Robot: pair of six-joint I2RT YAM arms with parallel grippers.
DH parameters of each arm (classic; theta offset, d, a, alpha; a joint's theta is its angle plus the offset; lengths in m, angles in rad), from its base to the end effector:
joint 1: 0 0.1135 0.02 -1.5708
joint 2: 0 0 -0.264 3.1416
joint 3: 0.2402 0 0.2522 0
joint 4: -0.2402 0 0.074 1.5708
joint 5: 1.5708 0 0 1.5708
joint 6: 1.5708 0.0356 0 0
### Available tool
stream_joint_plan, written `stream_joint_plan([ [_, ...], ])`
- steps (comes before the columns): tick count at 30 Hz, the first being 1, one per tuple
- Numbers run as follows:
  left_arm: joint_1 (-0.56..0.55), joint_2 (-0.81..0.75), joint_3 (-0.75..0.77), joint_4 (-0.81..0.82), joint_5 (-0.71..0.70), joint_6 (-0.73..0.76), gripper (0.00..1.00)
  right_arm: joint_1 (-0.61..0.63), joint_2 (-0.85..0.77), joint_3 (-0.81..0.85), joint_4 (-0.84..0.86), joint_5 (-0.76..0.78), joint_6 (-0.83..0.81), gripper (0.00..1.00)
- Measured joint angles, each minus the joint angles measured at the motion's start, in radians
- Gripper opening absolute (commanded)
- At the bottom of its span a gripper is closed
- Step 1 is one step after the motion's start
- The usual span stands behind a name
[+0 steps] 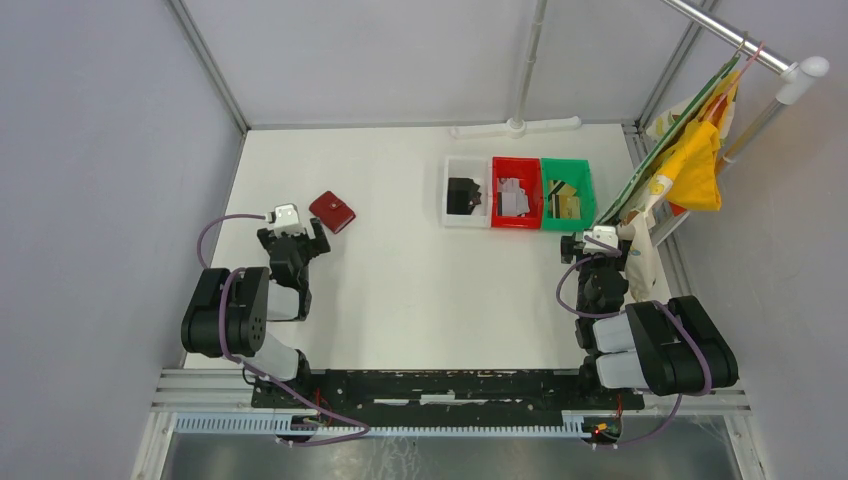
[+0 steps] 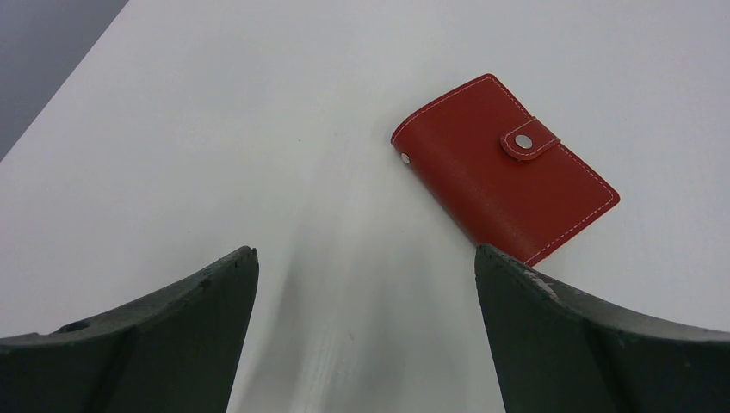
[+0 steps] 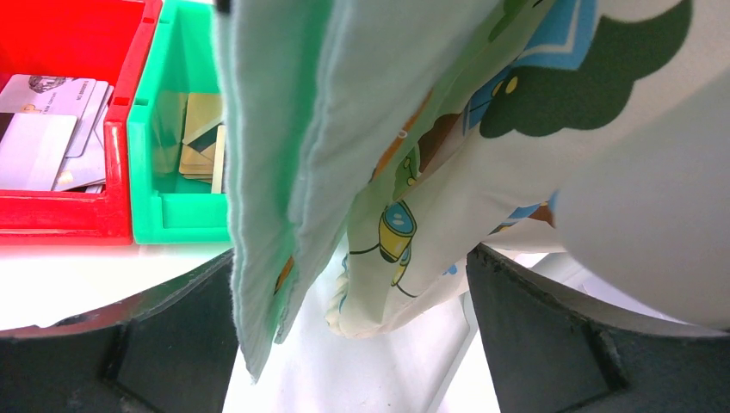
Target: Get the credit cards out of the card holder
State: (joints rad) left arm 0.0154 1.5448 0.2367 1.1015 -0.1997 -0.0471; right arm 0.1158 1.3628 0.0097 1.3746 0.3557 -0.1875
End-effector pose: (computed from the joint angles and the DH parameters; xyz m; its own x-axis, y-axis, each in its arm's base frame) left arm 0.2411 0.0108 0.1341 -0.1950 -0.0492 -0.9796 -0.2186 0.9758 -0.0054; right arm 0.1845 0.0090 0.1479 -0.0233 -0.1786 -0.9836 0.2374 0.9548 -0.1790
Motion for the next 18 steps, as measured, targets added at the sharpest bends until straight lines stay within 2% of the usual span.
stream_joint_plan([
  [5,0.0,-0.005,0.009,-0.027,0.024,0.002,1.0,0.0,-0.025,0.001,-0.04,0.019,0.008,0.98],
  [10,0.005,-0.063,0.201,-0.35,0.091,0.023,1.0,0.0,-0.185,0.019,-0.283,0.047,0.042,0.98],
  [14,0.021,-0.144,0.304,-0.511,0.139,0.027,1.0,0.0,-0.298,0.062,-0.485,0.071,0.122,0.98],
  [18,0.031,-0.16,0.43,-0.725,0.18,0.035,1.0,0.0,-0.332,0.182,-0.719,0.065,0.246,0.98],
])
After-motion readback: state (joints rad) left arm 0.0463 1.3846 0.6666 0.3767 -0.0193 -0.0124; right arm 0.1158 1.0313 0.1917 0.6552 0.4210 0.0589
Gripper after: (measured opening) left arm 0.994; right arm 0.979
